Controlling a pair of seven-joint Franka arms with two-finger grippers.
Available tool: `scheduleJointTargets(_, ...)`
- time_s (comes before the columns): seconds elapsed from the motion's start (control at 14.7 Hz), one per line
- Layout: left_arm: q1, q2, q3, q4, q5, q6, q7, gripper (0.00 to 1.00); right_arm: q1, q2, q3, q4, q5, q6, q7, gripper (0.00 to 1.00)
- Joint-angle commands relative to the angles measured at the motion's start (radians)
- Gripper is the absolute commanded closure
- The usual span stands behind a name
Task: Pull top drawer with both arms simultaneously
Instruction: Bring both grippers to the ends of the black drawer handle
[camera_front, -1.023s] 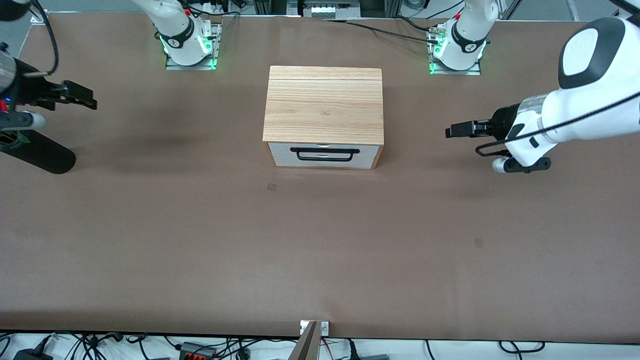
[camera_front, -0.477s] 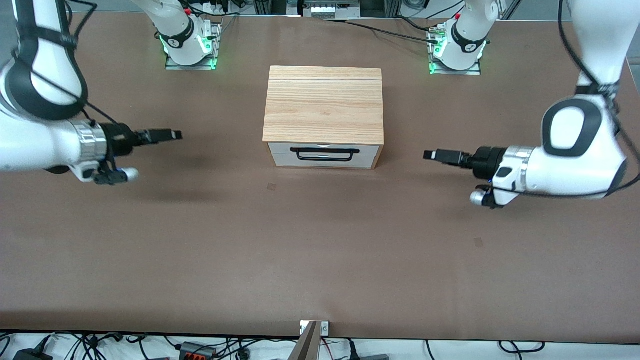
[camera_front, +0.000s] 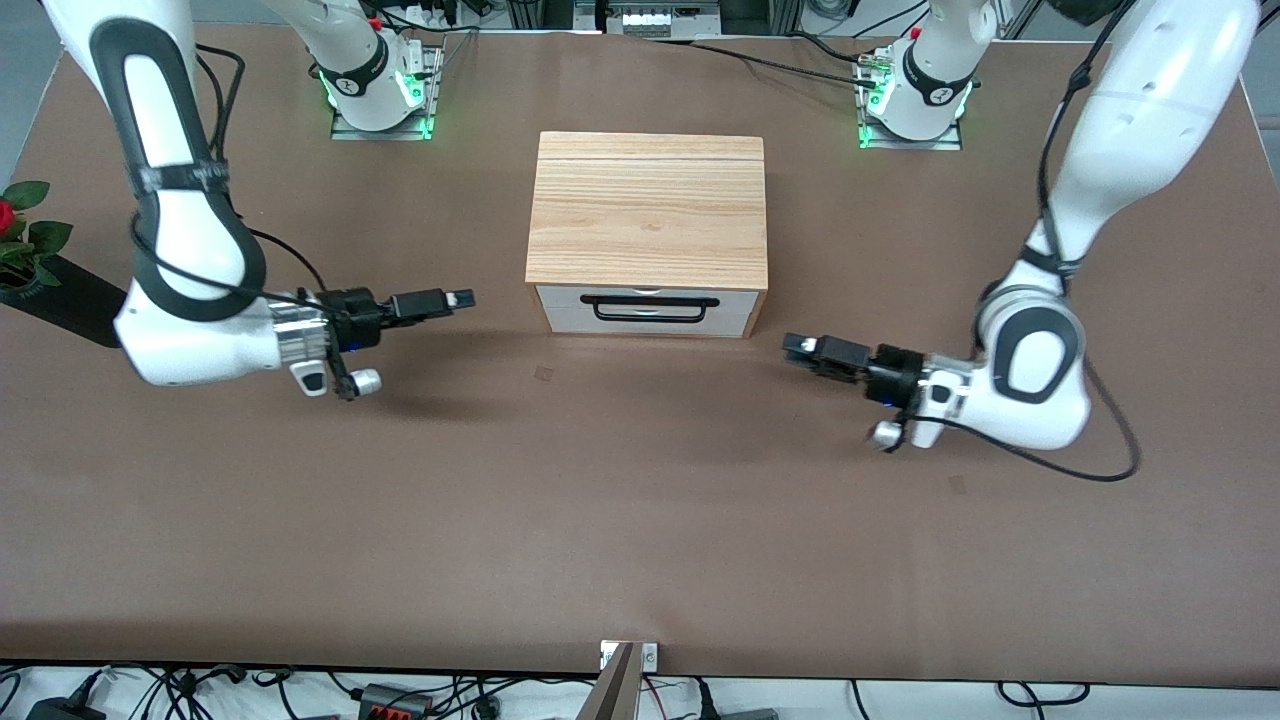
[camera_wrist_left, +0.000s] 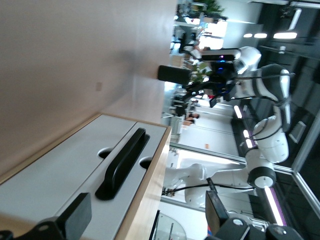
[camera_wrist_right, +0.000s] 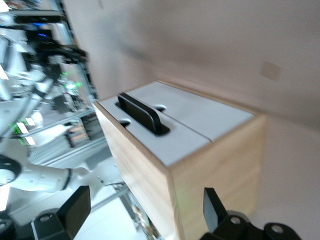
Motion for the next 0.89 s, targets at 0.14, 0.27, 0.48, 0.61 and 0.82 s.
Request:
scheduleJointTargets(0.14, -0.092, 0.028, -0.005, -0.003, -0.054, 0.09, 0.054, 0.0, 0.072, 0.034, -0.004, -0.125, 0.297, 0.087, -0.213, 0.0)
scheduleJointTargets(0.27, -0.101, 0.038, -0.005, -0.008, -0.06, 0.098, 0.06, 0.0, 0.106, 0.048, -0.004, -0.142, 0.389, 0.093, -0.299, 0.0)
scheduleJointTargets(0.48, -0.097, 0.097, -0.006, -0.032, -0.104, 0.094, 0.199, 0.02, 0.147, 0.085, -0.002, -0.155, 0.533, 0.102, -0.44, 0.0)
scheduleJointTargets(0.61, -0.1, 0.101, -0.006, -0.081, -0.179, 0.089, 0.242, 0.07, 0.167, 0.091, -0.002, -0.158, 0.552, 0.121, -0.456, 0.0)
scheduleJointTargets(0.82, -0.1, 0.101, -0.008, -0.089, -0.193, 0.084, 0.265, 0.13, 0.215, 0.091, -0.002, -0.179, 0.619, 0.156, -0.491, 0.0)
